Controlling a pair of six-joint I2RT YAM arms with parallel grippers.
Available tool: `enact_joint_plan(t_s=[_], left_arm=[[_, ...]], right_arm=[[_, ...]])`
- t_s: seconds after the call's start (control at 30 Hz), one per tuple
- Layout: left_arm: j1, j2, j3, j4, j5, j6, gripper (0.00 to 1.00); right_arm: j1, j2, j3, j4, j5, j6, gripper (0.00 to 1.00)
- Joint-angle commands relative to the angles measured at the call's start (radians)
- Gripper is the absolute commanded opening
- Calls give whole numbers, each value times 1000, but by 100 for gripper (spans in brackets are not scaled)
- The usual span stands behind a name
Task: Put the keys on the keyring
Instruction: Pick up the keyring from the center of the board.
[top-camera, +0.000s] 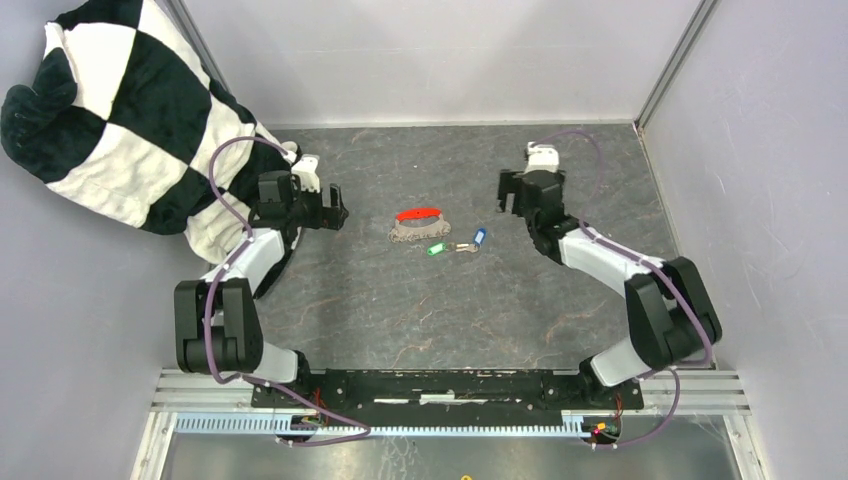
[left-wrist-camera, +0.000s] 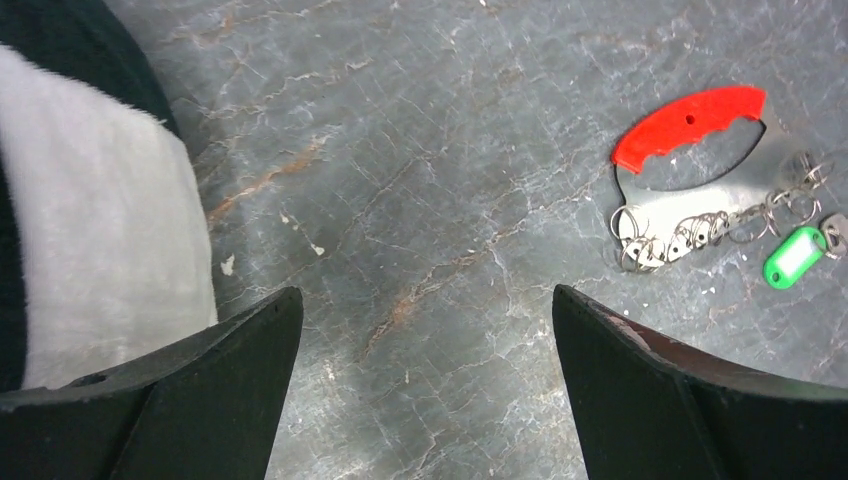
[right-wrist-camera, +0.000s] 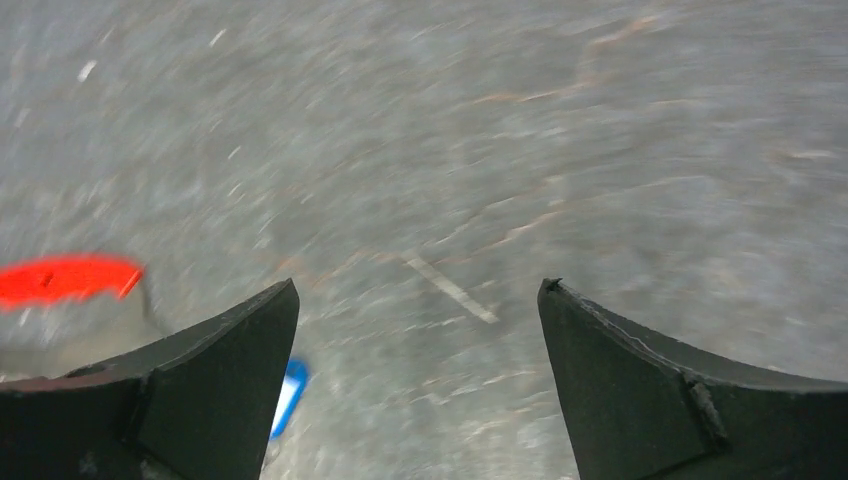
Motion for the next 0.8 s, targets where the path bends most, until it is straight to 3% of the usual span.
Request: enact_joint_plan(t_s=[0.0, 0.07, 0.17, 0.37, 0.77], left_arm=[[-7, 43, 84, -136, 47, 87, 100], [-9, 50, 102, -167, 44, 99, 100], [-11, 42, 112, -198, 73, 109, 100], [-78, 22, 107, -236, 84, 131, 100], [-119, 21, 116, -275, 53, 160, 99]], right_arm=[[42, 69, 22, 33, -272, -59, 98], [57, 128, 57, 62, -369, -57, 97], [85, 261, 181, 8, -454, -70, 88], [134, 432, 292, 0, -503, -90, 80], [159, 521, 304, 19, -631, -63, 48]])
